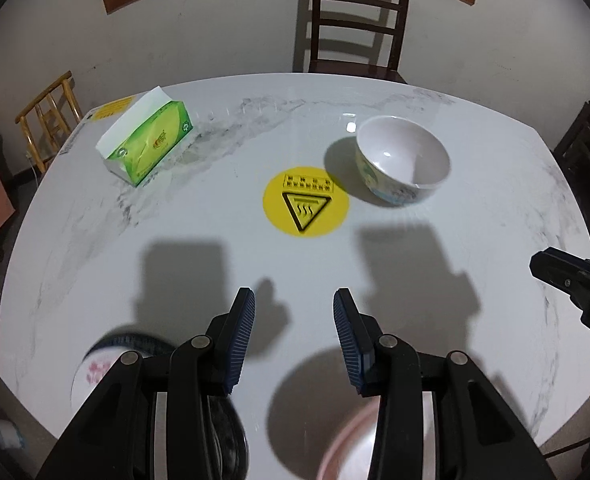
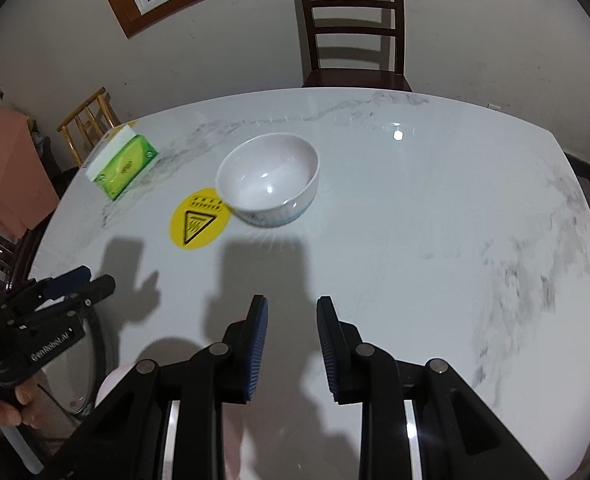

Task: Organize plates and bowls
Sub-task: 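Open both grippers and move them to the white Dog bowl, then close both grippers on the rim of the Dog bowl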

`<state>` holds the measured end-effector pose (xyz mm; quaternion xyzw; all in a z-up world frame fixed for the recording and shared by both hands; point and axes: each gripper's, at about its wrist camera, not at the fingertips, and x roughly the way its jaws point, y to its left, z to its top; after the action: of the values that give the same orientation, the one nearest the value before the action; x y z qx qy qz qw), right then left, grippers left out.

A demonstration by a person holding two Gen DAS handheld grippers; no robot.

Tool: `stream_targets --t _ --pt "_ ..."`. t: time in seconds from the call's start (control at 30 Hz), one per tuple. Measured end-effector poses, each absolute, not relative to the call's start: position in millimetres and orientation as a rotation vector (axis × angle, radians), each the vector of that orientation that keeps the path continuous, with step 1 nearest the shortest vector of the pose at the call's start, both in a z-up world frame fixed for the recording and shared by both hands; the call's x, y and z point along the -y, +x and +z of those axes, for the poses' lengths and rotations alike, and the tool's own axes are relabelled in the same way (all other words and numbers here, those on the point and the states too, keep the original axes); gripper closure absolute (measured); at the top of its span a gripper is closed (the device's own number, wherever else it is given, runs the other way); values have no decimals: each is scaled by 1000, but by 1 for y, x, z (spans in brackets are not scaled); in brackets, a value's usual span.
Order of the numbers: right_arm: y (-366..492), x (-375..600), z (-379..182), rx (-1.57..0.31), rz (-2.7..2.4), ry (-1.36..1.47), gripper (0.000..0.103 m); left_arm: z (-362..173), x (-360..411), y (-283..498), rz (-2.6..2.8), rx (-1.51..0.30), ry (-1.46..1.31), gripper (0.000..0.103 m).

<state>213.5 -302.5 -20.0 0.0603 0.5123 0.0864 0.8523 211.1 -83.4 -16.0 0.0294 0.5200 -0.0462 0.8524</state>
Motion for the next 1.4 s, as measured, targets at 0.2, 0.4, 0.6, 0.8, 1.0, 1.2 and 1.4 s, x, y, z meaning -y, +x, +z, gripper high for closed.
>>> stream_targets --t 0.2,0.4,0.6,0.8,1.0,1.2,1.4 --pt "255 310 -30 -1087 185 148 77 -23 89 254 -122 -1118 1 65" --pt "301 312 -36 -1087 176 170 77 -25 102 297 -153 -1108 -79 65" --pt "340 307 -55 -1115 167 167 77 -33 121 336 -179 -1114 -117 65" --pt "358 297 -78 -1152 164 152 77 -54 136 358 -181 -1149 -95 65" --pt "361 292 -92 -1168 165 161 77 -77 141 368 -179 -1194 -99 71" --pt "358 288 -91 -1149 166 165 86 -80 141 365 -235 -1201 -144 92" --pt "350 289 -86 -1166 166 183 87 -79 142 355 -228 -1217 -122 92"
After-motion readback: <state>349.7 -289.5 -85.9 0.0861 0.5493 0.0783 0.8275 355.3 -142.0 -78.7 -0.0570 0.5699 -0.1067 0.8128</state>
